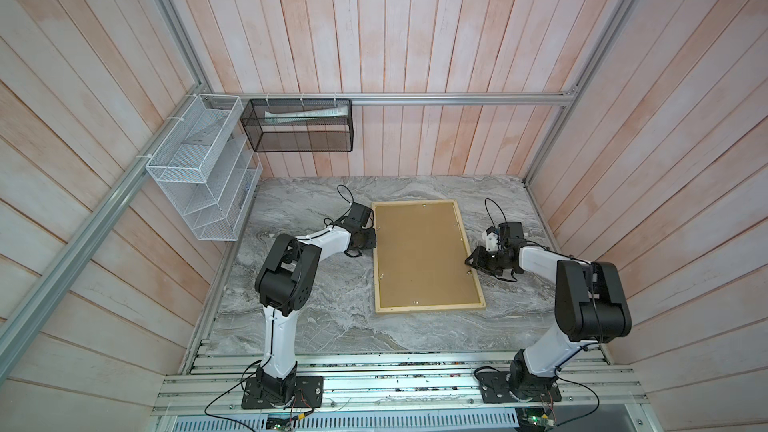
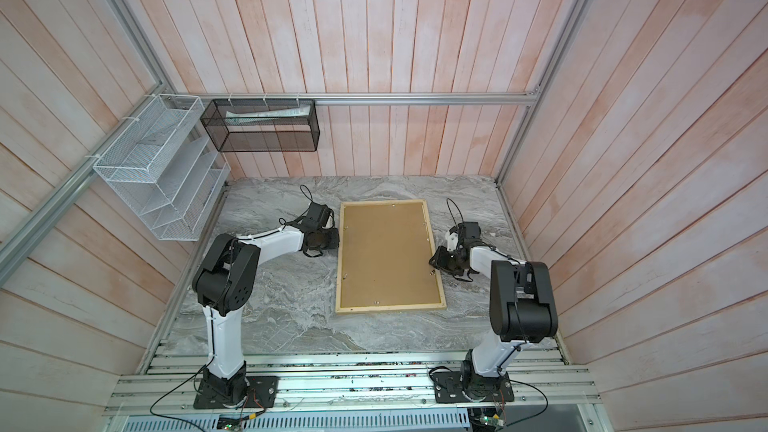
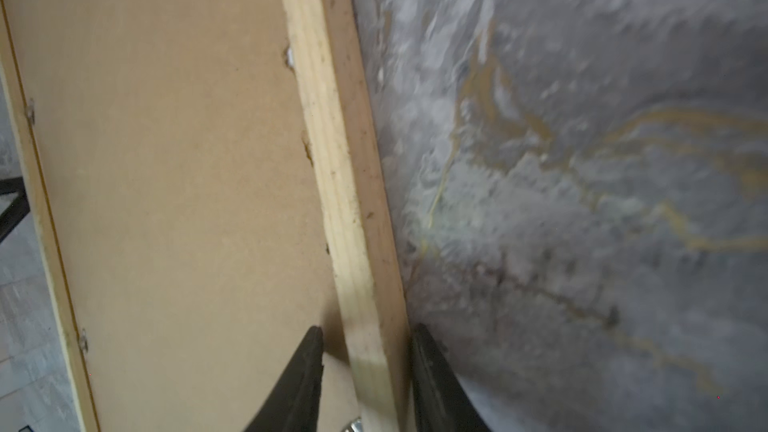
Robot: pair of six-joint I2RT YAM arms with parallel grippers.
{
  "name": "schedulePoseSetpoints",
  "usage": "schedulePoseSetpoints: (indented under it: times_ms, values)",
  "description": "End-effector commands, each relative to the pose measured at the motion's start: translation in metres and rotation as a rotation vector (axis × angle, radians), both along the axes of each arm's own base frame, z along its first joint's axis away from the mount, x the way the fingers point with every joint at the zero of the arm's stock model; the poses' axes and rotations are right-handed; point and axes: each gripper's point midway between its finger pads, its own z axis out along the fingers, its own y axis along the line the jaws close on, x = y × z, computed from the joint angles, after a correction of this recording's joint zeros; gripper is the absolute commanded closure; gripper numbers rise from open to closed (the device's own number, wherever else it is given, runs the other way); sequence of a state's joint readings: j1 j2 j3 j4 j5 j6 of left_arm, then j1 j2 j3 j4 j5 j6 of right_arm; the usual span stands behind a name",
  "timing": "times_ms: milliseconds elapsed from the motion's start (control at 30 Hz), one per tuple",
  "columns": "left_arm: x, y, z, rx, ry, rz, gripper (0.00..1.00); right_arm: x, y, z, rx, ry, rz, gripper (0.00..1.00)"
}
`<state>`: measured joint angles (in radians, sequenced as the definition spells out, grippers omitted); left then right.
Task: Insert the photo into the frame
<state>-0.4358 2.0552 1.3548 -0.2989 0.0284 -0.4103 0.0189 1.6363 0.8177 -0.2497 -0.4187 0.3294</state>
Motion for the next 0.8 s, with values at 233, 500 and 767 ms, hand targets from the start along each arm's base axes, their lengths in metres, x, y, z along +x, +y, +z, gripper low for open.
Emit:
schedulePoseSetpoints:
  times_ms: [233, 500, 767]
  values:
    - [-0.023, 0.006, 0.034, 0.036, -0.033, -0.027, 0.63, 0.034, 0.021, 0.066, -0.056, -0.152, 0.044, 0.62]
    - [-0.017, -0.009, 0.039, -0.015, -0.063, -0.061, 0.62, 0.084, 0.111, 0.070, -0.008, -0.201, 0.255, 0.65]
    - [-0.017, -0.021, 0.019, 0.004, -0.033, -0.081, 0.63, 0.107, 0.199, 0.053, 0.165, -0.180, 0.390, 0.73]
